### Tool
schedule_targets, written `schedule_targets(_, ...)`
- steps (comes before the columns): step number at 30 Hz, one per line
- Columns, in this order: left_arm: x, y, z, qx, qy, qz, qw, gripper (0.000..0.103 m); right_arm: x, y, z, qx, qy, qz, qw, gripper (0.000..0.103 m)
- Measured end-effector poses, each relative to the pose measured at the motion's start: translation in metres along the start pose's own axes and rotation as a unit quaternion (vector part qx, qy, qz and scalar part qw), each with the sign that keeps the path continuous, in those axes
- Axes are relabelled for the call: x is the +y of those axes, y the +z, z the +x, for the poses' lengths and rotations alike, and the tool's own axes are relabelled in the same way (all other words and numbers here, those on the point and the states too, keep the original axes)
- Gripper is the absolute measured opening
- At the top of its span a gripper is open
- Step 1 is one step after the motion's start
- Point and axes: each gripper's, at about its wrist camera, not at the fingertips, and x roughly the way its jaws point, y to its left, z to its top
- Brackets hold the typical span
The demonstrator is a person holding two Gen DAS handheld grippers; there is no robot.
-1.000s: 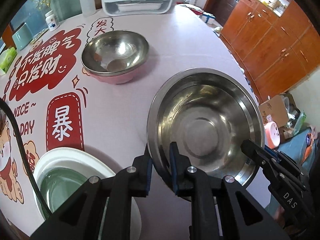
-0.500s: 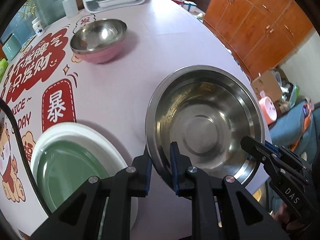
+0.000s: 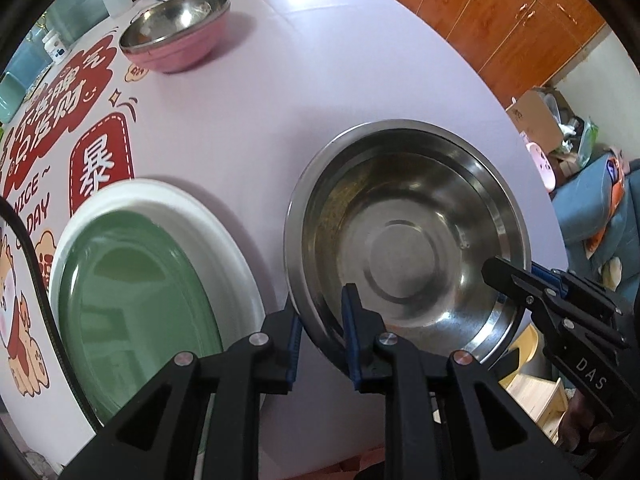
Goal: Organize plates and bowls
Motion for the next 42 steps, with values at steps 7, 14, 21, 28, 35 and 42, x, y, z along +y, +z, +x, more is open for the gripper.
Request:
schedule_targets(7, 0.001, -0.009, 0.005, 0.013, 0.005, -0.003, 0.9999, 0.018, 0.003, -0.009, 0.004, 0.013, -0.002, -0.006, 1.0, 0.017)
schedule_targets(14, 0.005, -0.017, 0.008, 0.021, 0.01, -0.015, 0.9996, 0.019, 0.008, -0.01, 0.007, 0.021, -0.007, -0.025, 0.999, 0.017)
schedule_targets(21, 0.006, -0.02, 0.006, 0.023, 0.008, -0.017, 0.9996, 0.02, 0.011, -0.008, 0.009, 0.027, -0.018, -0.032, 0.999, 0.017)
schedule_targets(28, 0.013, -0.019, -0.015, -0.004, -0.005, -0.023, 0.9997, 0.036, 0.007, 0.0, 0.002, 0.017, -0.027, -0.025, 0.999, 0.018)
schedule_targets(35, 0.02, -0.006, -0.046, -0.034, -0.025, -0.029, 0.9987, 0.052, 0.01, 0.016, -0.002, 0.008, -0.031, -0.029, 0.999, 0.026)
schedule_targets(42, 0.036, 0.01, -0.077, -0.067, -0.014, -0.047, 0.9966, 0.065, 0.018, 0.041, -0.007, -0.012, -0.031, -0.024, 0.999, 0.035)
